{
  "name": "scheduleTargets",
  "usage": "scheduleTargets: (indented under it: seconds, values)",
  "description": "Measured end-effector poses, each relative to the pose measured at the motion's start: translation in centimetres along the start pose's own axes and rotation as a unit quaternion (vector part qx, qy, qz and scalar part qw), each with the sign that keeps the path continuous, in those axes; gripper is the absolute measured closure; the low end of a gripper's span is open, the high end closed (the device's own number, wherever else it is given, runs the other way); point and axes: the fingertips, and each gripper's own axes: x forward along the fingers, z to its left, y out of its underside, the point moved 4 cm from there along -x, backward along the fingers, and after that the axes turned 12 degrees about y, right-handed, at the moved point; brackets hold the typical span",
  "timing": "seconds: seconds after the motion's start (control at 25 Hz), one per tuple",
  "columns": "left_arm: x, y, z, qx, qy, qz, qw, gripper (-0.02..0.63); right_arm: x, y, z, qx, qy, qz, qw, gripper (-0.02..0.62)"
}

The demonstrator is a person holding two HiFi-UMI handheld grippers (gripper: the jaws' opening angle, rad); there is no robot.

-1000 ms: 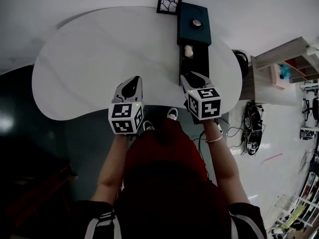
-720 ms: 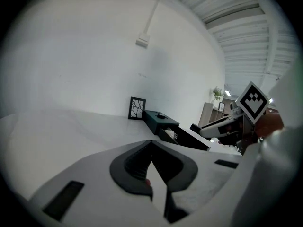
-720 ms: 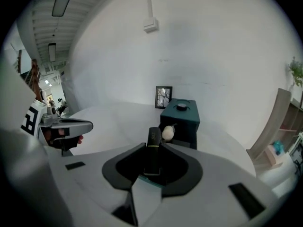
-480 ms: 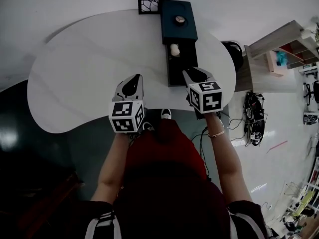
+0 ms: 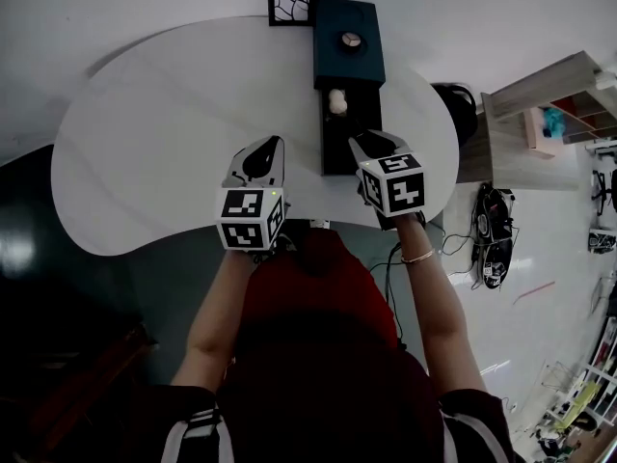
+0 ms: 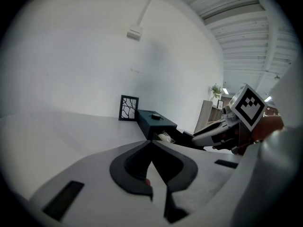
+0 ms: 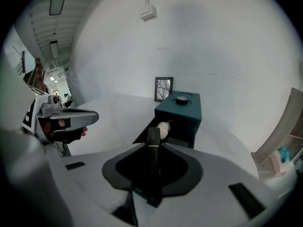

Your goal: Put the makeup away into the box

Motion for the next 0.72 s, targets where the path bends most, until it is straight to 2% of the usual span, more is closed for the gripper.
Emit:
scheduleTargets:
  seconds: [0.72]
  values:
    - [3.4, 0.3, 0.3, -0.015, -0.006, 0.014, 0.9998, 0.584, 4.1, 0.8, 1.8, -0.080, -0.030, 0.056, 0.995, 0.489]
